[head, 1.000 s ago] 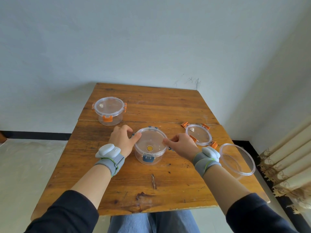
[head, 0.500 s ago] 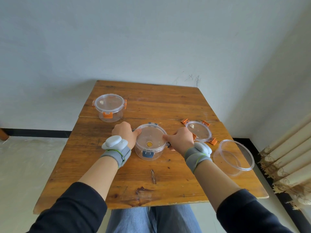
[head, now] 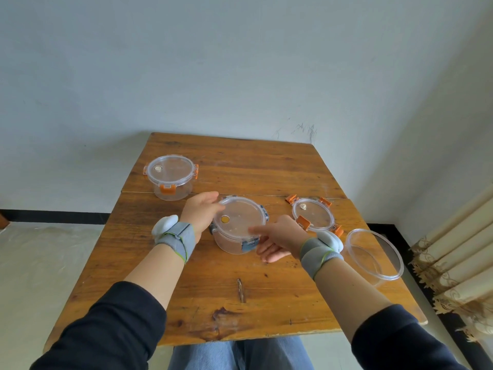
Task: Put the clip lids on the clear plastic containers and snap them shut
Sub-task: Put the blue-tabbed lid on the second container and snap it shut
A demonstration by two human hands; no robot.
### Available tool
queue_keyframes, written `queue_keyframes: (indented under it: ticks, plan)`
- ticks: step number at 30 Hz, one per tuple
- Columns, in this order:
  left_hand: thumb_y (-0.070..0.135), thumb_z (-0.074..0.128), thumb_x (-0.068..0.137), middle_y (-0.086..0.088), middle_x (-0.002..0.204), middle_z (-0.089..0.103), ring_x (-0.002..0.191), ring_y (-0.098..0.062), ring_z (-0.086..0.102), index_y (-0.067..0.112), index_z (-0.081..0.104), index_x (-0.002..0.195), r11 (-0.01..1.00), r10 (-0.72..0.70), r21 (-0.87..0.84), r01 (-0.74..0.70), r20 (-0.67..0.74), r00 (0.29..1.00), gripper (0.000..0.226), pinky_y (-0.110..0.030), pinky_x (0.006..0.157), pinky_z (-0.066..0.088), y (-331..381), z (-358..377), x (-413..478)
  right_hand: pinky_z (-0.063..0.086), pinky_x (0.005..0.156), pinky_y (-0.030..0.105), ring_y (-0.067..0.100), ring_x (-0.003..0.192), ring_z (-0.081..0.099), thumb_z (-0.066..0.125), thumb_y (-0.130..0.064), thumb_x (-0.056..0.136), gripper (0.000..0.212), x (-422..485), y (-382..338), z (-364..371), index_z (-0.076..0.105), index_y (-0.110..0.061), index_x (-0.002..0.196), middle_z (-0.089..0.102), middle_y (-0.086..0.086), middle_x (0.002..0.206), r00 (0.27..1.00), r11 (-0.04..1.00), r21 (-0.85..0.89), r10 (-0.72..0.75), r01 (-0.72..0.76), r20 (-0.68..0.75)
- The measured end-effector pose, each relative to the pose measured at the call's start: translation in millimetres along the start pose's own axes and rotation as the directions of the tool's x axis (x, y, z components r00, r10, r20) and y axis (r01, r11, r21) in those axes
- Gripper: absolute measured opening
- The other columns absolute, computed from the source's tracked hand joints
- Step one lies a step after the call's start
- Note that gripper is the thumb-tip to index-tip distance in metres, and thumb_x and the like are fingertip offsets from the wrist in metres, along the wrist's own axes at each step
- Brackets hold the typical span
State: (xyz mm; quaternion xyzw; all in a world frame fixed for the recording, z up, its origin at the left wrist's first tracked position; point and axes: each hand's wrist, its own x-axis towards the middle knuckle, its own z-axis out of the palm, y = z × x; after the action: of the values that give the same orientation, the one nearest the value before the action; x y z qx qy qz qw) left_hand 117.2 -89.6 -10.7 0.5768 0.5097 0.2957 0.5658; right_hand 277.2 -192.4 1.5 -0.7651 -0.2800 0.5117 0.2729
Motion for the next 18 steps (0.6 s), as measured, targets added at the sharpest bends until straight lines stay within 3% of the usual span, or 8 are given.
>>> queue_keyframes:
  ticks: [2, 4, 7, 9, 11, 14, 16, 18]
  plan:
    - [0.016, 0.066, 0.085, -0.006, 0.133, 0.058, 0.12, -0.021, 0.054, 0.014, 0.057, 0.13, 0.998, -0.001, 0.061, 0.002, -0.029, 1.0, 0.045, -0.034, 0.1, 0.043, 0, -3, 1, 0.044, 0.036, 0.023, 0.02, 0.033, 0.054, 0.065, -0.036, 0.089, 0.045, 2, -4, -6, 0.055, 0.001, 0.066, 0.057, 0.01, 0.045, 0.997, 0.999, -0.041, -0.019, 0.016, -0.077]
    - [0.025, 0.066, 0.085, -0.006, 0.121, 0.063, 0.104, -0.021, 0.061, 0.016, 0.061, 0.122, 0.995, -0.069, 0.071, 0.074, -0.073, 0.995, 0.039, -0.039, 0.093, 0.052, 0, -11, -2, 0.045, 0.039, 0.025, 0.02, 0.034, 0.048, 0.062, -0.03, 0.09, 0.042, 10, -9, -14, 0.052, -0.001, 0.062, 0.053, 0.009, 0.041, 0.974, 0.996, -0.038, -0.086, 0.08, -0.211]
    - [0.029, 0.067, 0.085, -0.005, 0.102, 0.068, 0.084, -0.016, 0.066, 0.016, 0.066, 0.108, 0.98, -0.189, 0.07, 0.186, 0.048, 0.981, 0.026, -0.035, 0.078, 0.056, -2, -21, -8, 0.051, 0.053, 0.033, 0.025, 0.049, 0.052, 0.058, -0.029, 0.087, 0.038, 19, -13, -23, 0.052, -0.009, 0.055, 0.058, 0.008, 0.053, 0.87, 0.929, -0.332, -0.296, 0.166, -0.394]
    - [0.025, 0.068, 0.085, -0.007, 0.095, 0.07, 0.082, -0.018, 0.066, 0.013, 0.067, 0.105, 0.974, -0.227, 0.048, 0.222, 0.122, 0.966, 0.023, -0.034, 0.077, 0.057, -5, -26, -10, 0.04, 0.05, 0.027, 0.021, 0.051, 0.044, 0.058, -0.032, 0.089, 0.04, 24, -13, -19, 0.047, -0.013, 0.055, 0.048, 0.003, 0.053, 0.877, 0.909, -0.371, -0.326, 0.188, -0.354]
    - [0.02, 0.069, 0.085, -0.009, 0.094, 0.068, 0.082, -0.02, 0.064, 0.007, 0.066, 0.108, 0.964, -0.251, -0.046, 0.261, 0.155, 0.956, 0.026, -0.034, 0.078, 0.056, -9, -28, -11, 0.036, 0.048, 0.024, 0.019, 0.051, 0.044, 0.058, -0.032, 0.09, 0.034, 28, -12, -12, 0.058, -0.01, 0.065, 0.048, 0.002, 0.056, 0.908, 0.915, -0.354, -0.304, 0.195, -0.288]
    - [0.015, 0.069, 0.085, -0.011, 0.096, 0.064, 0.083, -0.02, 0.059, 0.005, 0.064, 0.109, 0.925, -0.289, -0.186, 0.33, 0.216, 0.933, 0.026, -0.034, 0.076, 0.056, -12, -28, -12, 0.051, 0.058, 0.032, 0.025, 0.063, 0.058, 0.06, -0.032, 0.089, 0.033, 36, -9, -8, 0.072, -0.002, 0.092, 0.063, 0.009, 0.069, 0.912, 0.932, -0.278, -0.309, 0.234, -0.268]
    - [0.013, 0.067, 0.086, -0.01, 0.091, 0.063, 0.08, -0.018, 0.058, 0.006, 0.063, 0.106, 0.902, -0.302, -0.235, 0.361, 0.253, 0.919, 0.021, -0.032, 0.074, 0.054, -14, -27, -13, 0.061, 0.075, 0.042, 0.031, 0.078, 0.069, 0.063, -0.031, 0.086, 0.03, 38, -7, -9, 0.073, -0.005, 0.097, 0.074, 0.016, 0.085, 0.916, 0.947, -0.21, -0.296, 0.244, -0.27]
    - [0.011, 0.066, 0.087, -0.009, 0.086, 0.061, 0.077, -0.018, 0.056, 0.005, 0.063, 0.1, 0.871, -0.312, -0.296, 0.393, 0.285, 0.906, 0.015, -0.032, 0.074, 0.052, -17, -27, -14, 0.06, 0.082, 0.048, 0.029, 0.08, 0.069, 0.066, -0.028, 0.085, 0.028, 38, -6, -10, 0.072, -0.002, 0.095, 0.075, 0.02, 0.091, 0.92, 0.954, -0.167, -0.286, 0.248, -0.267]
